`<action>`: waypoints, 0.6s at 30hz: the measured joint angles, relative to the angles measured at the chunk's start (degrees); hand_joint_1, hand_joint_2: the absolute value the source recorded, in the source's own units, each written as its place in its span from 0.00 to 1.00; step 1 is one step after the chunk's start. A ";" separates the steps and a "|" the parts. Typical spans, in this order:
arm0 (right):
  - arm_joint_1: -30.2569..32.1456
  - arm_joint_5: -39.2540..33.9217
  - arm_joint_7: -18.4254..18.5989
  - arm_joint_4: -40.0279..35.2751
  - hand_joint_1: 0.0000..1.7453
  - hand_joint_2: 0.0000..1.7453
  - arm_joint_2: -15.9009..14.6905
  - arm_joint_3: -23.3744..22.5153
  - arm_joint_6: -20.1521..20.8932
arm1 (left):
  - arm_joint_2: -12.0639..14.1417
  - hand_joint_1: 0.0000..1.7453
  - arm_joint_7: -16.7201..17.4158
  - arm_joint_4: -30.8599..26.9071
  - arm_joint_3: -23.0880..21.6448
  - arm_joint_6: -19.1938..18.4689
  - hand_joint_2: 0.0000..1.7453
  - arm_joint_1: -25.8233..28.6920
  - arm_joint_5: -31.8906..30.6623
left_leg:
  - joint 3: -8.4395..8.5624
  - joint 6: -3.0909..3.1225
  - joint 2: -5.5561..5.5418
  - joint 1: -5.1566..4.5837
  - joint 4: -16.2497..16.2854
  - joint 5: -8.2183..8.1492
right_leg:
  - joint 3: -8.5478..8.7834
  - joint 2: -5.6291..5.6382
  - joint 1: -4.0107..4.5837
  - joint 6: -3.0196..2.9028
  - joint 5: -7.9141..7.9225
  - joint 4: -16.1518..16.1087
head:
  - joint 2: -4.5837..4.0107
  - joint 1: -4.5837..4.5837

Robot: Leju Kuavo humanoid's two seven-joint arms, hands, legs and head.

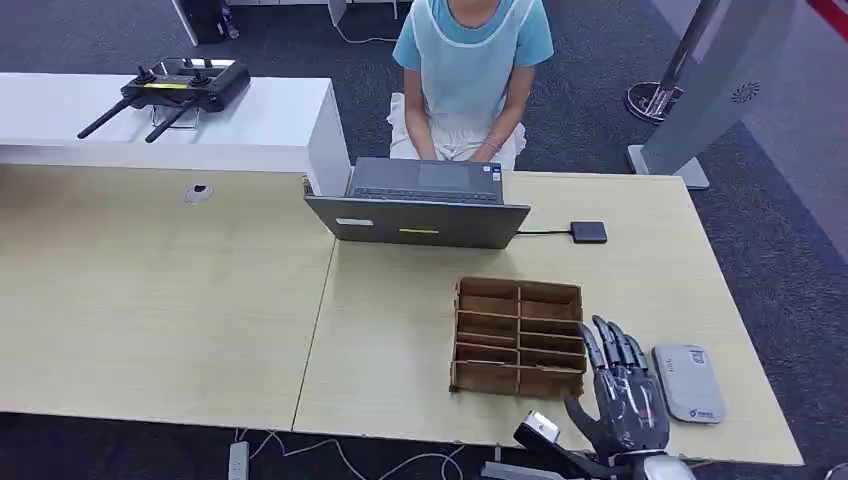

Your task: Pass the card to the sensor for recognition and then transmit it.

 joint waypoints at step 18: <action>-0.35 0.90 -0.41 1.20 0.21 1.00 0.87 -0.90 0.26 | 0.00 0.00 -0.11 0.00 -0.50 0.09 0.00 -0.02 0.39 | 0.00 0.00 0.00 0.00 0.00 0.00 | 0.00 0.00 0.00 0.00 0.00 0.00 | 0.00 0.00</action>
